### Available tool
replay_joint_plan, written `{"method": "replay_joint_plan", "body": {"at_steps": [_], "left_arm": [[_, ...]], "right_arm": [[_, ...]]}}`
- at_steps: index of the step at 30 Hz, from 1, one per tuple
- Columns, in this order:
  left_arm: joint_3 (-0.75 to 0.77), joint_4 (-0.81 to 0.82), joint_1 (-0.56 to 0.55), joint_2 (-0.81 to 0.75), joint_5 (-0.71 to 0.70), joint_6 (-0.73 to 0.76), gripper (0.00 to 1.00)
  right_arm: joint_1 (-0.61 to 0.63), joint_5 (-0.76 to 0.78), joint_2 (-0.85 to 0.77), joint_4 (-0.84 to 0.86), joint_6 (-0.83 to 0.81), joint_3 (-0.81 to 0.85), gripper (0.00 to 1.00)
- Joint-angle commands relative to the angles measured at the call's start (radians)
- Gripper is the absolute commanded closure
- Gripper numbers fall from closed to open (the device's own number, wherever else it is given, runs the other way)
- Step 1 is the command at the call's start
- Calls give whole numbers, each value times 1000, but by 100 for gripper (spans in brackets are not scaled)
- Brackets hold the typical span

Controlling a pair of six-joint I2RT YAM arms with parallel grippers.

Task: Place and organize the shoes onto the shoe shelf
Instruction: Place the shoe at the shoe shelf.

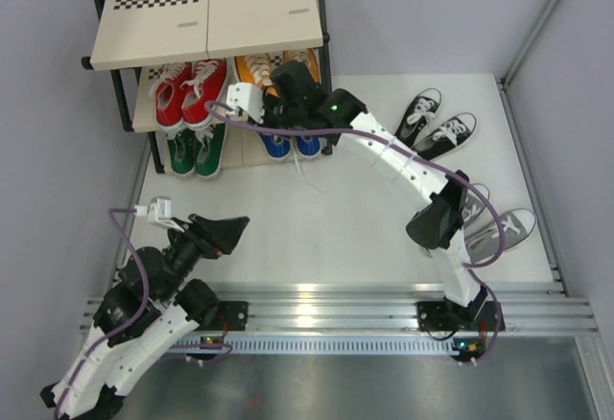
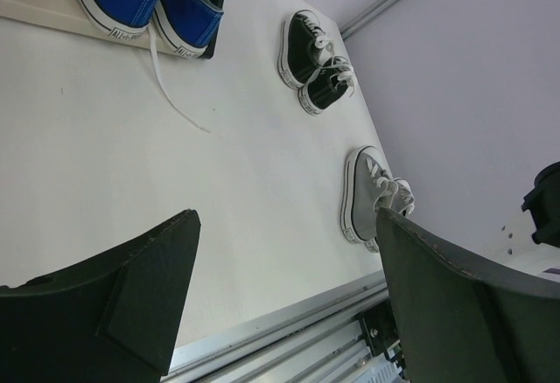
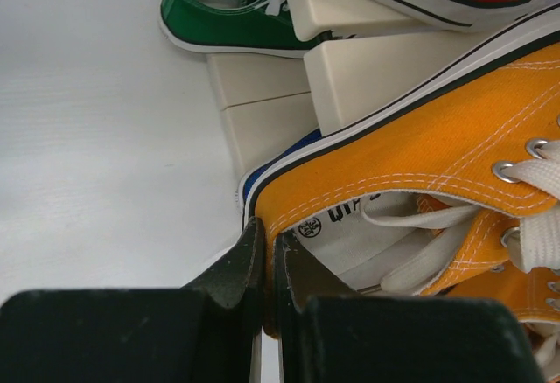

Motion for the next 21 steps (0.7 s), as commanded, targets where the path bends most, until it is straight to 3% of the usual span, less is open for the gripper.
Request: {"method": "replay_joint_plan", "body": {"at_steps": [1,11,21], "left_arm": [[-13,8,3,-12,15,-15,13],[-7,10,3,-13,12,-18,13],[-2,10,3,-12,40,-35,13]], "right_arm": [[0,53,-17,179,-66,84,100],[-22,78,6,227,-58,84,100],[-28,104,14,244,-61,73,91]]}}
